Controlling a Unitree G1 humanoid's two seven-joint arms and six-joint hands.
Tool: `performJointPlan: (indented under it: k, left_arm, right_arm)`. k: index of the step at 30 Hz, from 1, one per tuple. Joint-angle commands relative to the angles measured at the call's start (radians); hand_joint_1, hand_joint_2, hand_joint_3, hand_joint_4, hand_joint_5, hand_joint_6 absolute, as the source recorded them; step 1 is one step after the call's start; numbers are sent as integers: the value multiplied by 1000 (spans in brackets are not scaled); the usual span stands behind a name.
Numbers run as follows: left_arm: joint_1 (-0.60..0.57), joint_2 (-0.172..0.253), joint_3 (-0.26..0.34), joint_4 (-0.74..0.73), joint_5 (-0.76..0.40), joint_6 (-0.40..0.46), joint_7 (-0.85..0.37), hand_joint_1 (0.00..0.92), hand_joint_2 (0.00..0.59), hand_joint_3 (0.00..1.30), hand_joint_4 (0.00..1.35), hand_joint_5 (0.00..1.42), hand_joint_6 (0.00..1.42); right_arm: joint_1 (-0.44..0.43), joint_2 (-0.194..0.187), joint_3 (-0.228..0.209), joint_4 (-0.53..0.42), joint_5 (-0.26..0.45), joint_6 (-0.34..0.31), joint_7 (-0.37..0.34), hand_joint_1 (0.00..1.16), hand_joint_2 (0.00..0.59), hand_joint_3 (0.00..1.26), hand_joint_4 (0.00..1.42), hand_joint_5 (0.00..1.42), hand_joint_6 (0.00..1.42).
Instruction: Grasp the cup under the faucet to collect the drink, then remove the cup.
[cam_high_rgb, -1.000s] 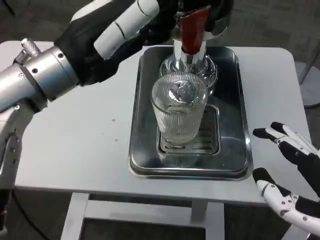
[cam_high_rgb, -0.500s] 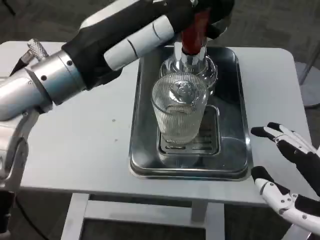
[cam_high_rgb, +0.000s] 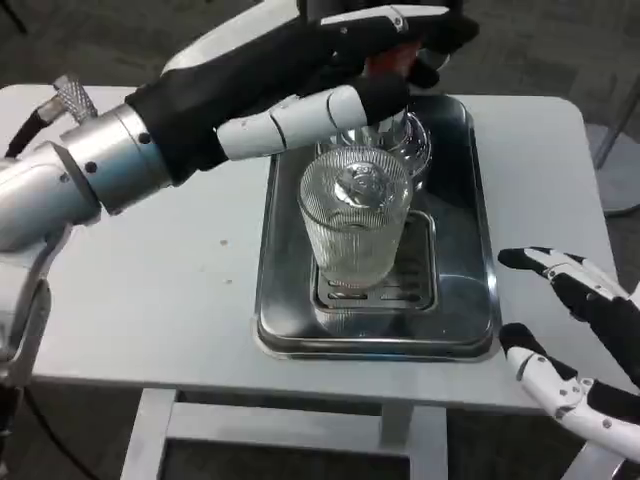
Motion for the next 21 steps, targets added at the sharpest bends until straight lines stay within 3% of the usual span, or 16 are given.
performJointPlan:
  k: [1,21]
  left_arm:
    - [59,48,-54,33,92,-8,-38,0,94,181,119,201,276]
    - [49,94,-110,24,209,-106,2,0,89,148,85,176,254]
  right_arm:
    - [5,-4,3,-18,20,19,-2,358,494,146,73,14,162]
    - [-2,-13,-21,-18,77,54,-14,332,502,149,87,15,162]
